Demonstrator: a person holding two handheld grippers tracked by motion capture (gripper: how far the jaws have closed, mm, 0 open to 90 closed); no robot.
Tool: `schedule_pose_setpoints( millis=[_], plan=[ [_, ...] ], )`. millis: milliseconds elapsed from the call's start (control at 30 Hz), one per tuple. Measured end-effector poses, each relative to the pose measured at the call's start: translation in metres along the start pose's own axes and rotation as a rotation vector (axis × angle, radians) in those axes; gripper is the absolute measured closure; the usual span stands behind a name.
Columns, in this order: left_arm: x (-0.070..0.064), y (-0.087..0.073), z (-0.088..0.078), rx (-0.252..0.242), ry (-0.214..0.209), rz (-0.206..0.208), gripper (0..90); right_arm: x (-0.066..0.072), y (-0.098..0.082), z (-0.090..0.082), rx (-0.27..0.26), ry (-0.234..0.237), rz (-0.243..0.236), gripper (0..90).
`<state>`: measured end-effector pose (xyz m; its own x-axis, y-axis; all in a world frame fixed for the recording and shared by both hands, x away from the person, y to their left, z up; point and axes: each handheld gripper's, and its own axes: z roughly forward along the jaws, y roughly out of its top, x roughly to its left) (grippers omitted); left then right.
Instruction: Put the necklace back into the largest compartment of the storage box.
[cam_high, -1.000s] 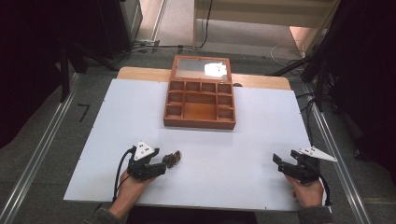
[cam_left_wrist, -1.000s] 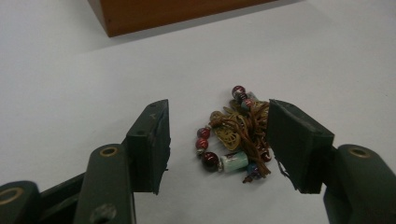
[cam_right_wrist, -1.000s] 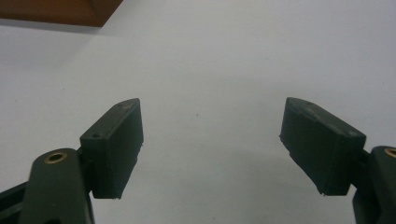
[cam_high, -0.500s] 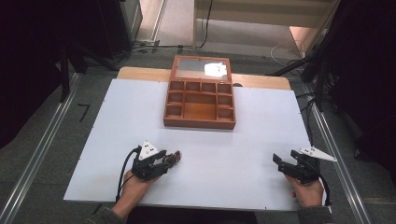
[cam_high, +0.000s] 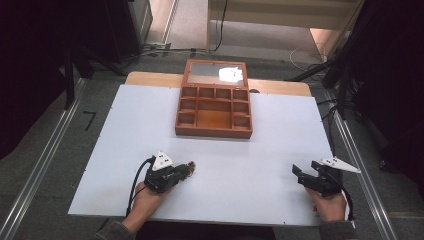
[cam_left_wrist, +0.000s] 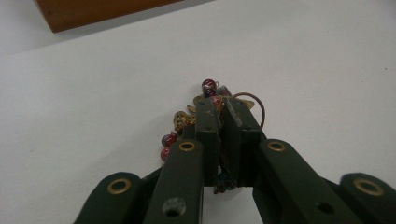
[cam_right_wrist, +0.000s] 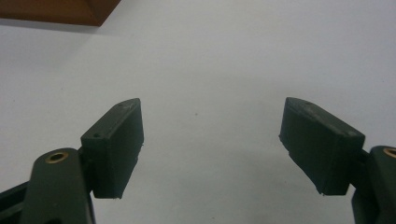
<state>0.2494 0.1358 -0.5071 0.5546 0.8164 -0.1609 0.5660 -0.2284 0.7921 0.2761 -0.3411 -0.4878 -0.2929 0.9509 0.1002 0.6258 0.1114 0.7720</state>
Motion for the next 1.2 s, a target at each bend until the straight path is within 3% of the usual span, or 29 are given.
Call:
schedule_pose_setpoints(
  millis=[1200],
  plan=[
    [0.002, 0.025, -0.017, -0.110, -0.003, -0.019, 87.3, 0.000, 0.000, 0.001, 0.002, -0.002, -0.001, 19.9]
  ],
)
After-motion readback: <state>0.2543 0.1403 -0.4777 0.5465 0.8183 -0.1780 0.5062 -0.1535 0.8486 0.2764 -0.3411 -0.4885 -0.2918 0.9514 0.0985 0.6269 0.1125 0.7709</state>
